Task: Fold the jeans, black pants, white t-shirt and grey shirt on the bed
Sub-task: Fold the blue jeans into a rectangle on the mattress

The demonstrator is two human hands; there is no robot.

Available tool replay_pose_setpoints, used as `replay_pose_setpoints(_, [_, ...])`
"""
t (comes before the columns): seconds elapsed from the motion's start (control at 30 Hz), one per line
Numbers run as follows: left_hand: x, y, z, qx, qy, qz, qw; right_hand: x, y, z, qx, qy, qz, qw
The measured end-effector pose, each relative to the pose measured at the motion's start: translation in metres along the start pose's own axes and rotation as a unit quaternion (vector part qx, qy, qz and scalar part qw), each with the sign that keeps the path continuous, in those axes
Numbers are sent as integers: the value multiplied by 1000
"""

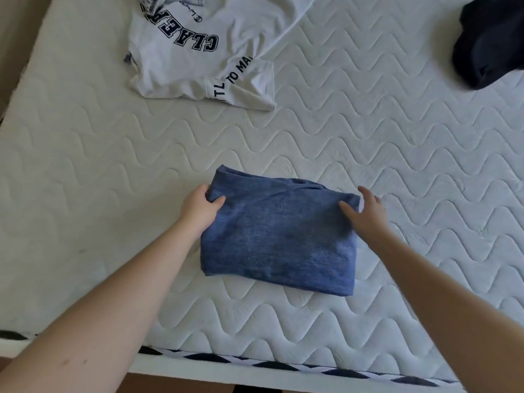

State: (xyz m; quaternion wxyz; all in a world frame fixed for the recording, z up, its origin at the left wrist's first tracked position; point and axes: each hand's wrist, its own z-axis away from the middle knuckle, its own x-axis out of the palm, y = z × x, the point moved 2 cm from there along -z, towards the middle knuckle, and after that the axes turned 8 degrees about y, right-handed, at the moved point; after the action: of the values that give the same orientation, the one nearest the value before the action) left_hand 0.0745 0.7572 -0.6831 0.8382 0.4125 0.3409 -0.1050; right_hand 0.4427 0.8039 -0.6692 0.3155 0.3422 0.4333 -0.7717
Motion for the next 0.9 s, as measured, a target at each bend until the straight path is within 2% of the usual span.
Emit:
replay_pose_setpoints(0.1, [5,1,-7,21,17,-28,999,5,15,-15,63,-86,-74,992])
replay_pose_setpoints(0.2, [9,13,-10,163,22,-121,979,10,21,-25,72,-108,-103,986])
replay_pose_setpoints(0.27, [12,26,-14,255,-24,-174,951,11,23,-32,82,-125,-108,983])
replay_pose_setpoints(0.37, [10,42,-30,294,-129,-260,911,9,24,-41,84,-141,-112,980])
replay_pose_setpoints(0.43, [7,50,-42,297,-166,-324,883,6,25,-45,67,-141,-108,982])
replay_pose_setpoints(0.6, [16,68,-62,228,-209,-346,886,2,32,-53,60,-149,-137,978])
replay_pose_setpoints(0.67, [23,73,-66,215,-235,-370,873,5,32,-55,52,-151,-141,977])
replay_pose_setpoints(0.77, [29,81,-72,228,-281,-448,818,7,29,-58,5,-171,-98,980])
replay_pose_setpoints(0.9, [33,87,-72,211,-330,-449,803,3,23,-67,-61,-209,-14,976])
